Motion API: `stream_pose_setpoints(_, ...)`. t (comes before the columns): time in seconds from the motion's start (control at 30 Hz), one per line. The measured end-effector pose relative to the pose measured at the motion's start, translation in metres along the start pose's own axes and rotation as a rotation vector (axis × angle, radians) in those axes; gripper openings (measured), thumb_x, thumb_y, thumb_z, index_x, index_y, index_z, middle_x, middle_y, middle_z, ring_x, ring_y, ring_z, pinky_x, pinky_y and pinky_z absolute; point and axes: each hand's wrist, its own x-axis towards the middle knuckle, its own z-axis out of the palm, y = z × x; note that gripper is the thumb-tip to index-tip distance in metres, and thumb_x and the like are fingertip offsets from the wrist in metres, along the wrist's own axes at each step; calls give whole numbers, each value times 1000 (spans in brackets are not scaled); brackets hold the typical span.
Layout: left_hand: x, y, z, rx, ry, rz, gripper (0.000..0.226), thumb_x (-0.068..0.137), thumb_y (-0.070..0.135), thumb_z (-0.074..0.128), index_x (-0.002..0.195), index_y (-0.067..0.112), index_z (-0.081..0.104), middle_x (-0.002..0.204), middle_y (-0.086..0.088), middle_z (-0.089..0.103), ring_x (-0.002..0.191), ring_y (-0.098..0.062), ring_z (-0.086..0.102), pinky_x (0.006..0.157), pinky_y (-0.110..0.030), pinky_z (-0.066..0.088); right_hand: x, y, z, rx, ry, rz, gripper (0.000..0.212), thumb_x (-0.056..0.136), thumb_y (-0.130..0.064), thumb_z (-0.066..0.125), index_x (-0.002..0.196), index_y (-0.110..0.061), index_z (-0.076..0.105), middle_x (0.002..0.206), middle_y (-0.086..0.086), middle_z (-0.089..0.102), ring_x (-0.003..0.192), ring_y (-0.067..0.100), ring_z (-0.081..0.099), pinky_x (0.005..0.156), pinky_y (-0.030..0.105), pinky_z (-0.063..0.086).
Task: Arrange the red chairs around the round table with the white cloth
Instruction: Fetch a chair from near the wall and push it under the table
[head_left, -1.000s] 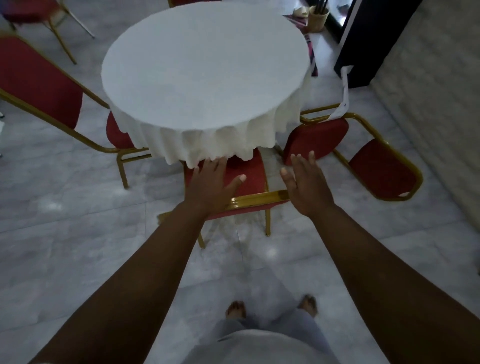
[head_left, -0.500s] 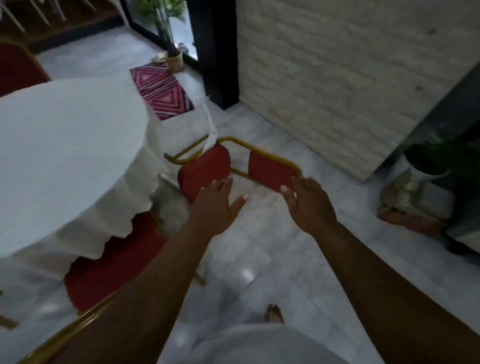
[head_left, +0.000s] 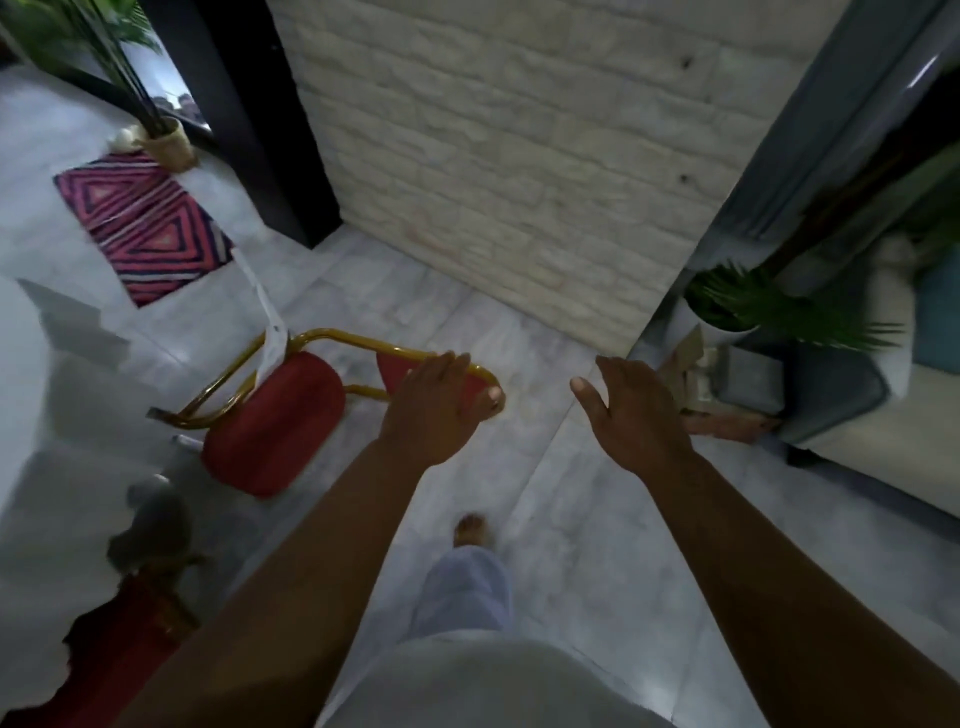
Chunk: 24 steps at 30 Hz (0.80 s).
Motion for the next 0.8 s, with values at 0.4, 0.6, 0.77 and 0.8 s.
stream_pose_setpoints(0.4,242,-21,-8,-65,-169,-68,76,91,66,36,150,19,29,160,-8,21,149,-23,11,121,-44,12,219,20,-34,44,21,81,75,92,-63,29,134,-5,51,131,20,57,122,36,49,102,46,41)
stream_pose_setpoints(0.6,340,-9,0,-73,-199,-88,76,92,64,34,152,18,26,161,-6,18,150,-22,8,121,-42,10,323,48,-29,39,-36,23,77,91,-66,25,137,-9,50,135,17,56,128,35,45,107,46,37)
stream_pose_setpoints(0.77,414,3,13,-77,-124,-180,77,92,64,35,152,17,25,160,-9,21,149,-24,11,121,-42,13,420,74,-42,48,-56,-85,65,94,-55,36,136,-6,50,131,19,58,126,37,46,104,45,37)
stream_pose_setpoints(0.8,427,7,12,-80,-123,-201,78,92,65,35,152,17,24,160,-9,21,149,-24,12,121,-43,13,439,80,-46,48,-72,-106,67,93,-56,35,136,-6,50,130,20,58,125,37,47,103,45,38)
